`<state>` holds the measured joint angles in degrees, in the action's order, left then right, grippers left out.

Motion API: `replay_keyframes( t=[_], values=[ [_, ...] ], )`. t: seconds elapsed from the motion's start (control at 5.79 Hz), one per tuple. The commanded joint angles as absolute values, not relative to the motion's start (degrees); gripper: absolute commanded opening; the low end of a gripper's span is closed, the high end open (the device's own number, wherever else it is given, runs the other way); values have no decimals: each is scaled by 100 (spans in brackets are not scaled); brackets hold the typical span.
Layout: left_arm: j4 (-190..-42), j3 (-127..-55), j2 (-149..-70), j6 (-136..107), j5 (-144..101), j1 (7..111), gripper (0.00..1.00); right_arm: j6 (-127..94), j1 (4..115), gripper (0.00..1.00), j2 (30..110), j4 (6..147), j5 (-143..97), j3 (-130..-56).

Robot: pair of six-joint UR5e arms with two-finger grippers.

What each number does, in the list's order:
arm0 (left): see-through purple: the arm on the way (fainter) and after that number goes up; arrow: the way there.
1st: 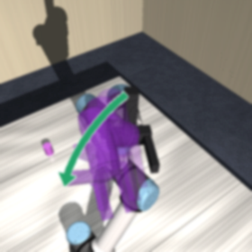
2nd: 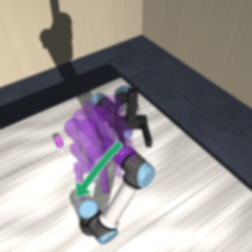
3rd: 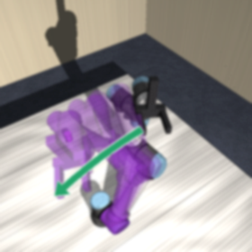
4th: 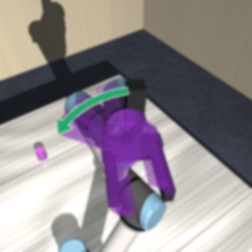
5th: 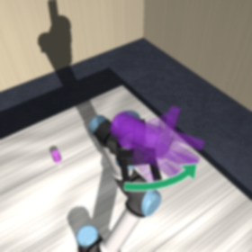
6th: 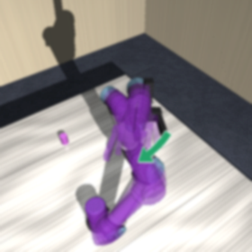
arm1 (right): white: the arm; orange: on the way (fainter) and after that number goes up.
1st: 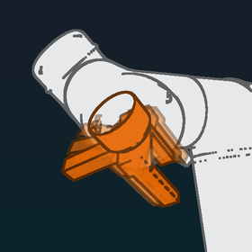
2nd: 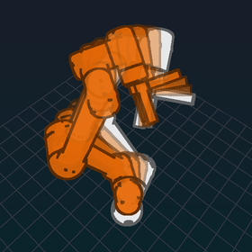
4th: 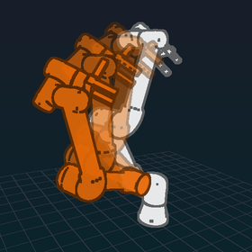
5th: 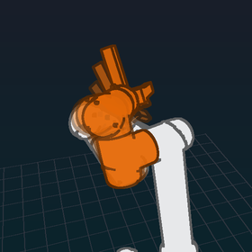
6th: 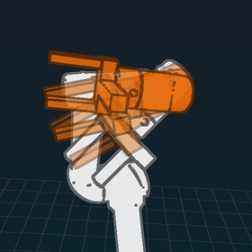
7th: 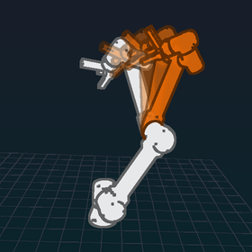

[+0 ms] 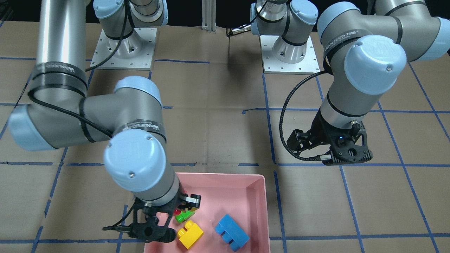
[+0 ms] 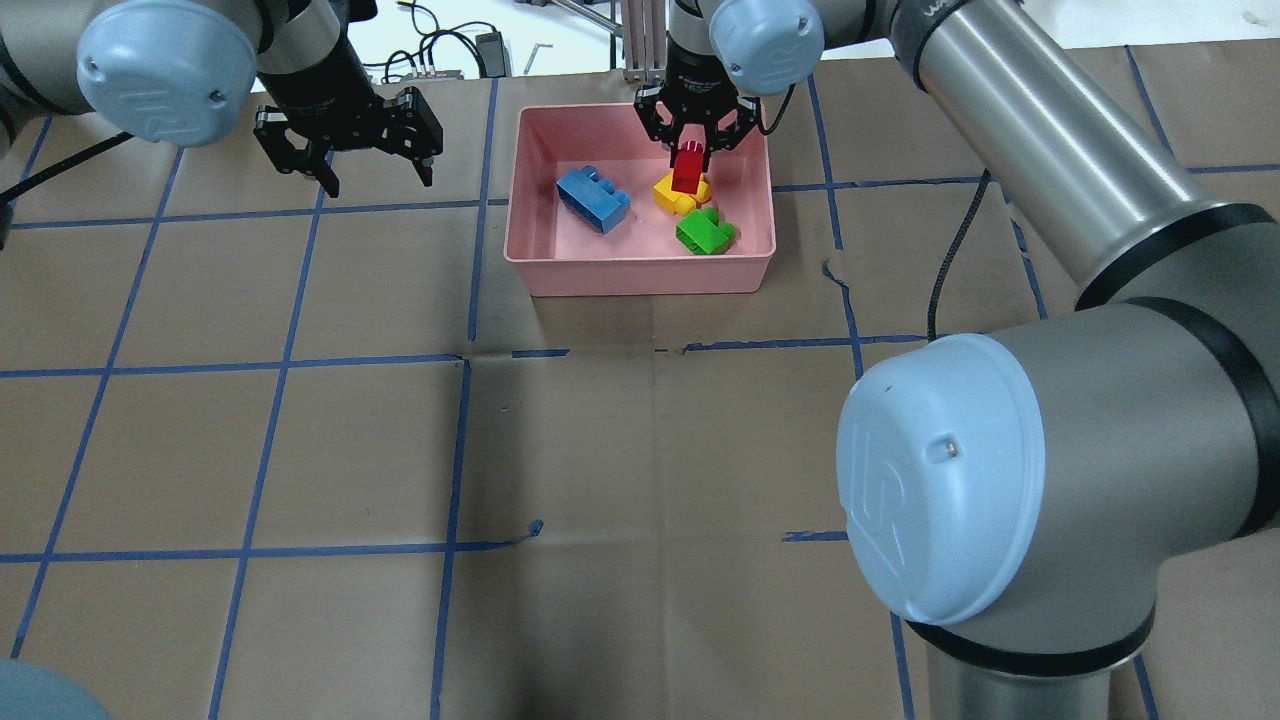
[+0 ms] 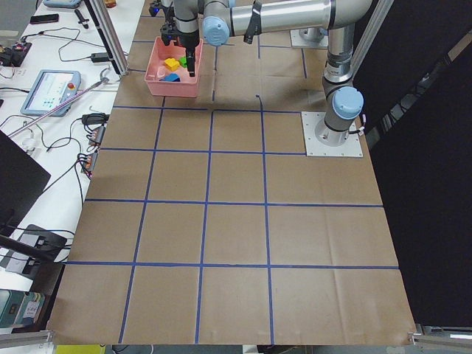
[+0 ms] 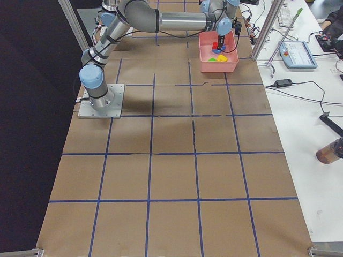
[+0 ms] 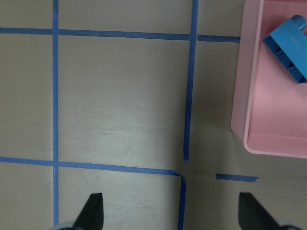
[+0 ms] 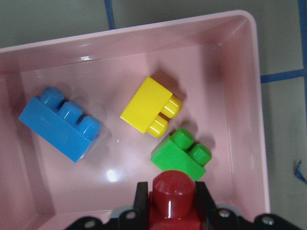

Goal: Put all blocks into box

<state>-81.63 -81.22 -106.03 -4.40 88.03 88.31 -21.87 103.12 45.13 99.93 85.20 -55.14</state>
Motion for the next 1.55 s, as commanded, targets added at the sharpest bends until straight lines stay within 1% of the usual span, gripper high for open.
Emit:
replay_keyframes(
  t=[0.0,0.17,0.35,0.52,0.69,0.86,1.04,1.21,1.38],
  values=[
    [-8575,-8190,-10199,-510,8927,8833,100,-2162,10336,35,4412,10028,8525,-5572],
    [-9187,-8183,-9873,-510,8825,8850,100,-2136,10336,96,4447,10037,8569,-5572],
    [-9324,-8191,-9531,-518,8903,8894,100,-2127,10319,99,4560,10020,8595,-5572],
    [-9264,-8139,-9379,-501,8912,8903,100,-2127,10284,100,4666,9967,8596,-5572],
    [-9255,-8165,-9395,-466,8886,8921,99,-2118,10240,100,4824,9941,8604,-5572],
    [-9246,-8217,-9413,-396,8825,8930,99,-2118,10187,100,5165,9784,8613,-5624],
    [-9316,-8270,-9404,-396,8824,8999,99,-1979,10047,100,5499,9330,8709,-5686],
    [-9325,-8392,-9352,-361,8868,9113,99,-1551,9724,100,5954,9151,8745,-5965],
    [-9256,-8411,-9395,-195,8833,9132,99,-903,9407,99,6577,8993,8763,-6586]
  ],
)
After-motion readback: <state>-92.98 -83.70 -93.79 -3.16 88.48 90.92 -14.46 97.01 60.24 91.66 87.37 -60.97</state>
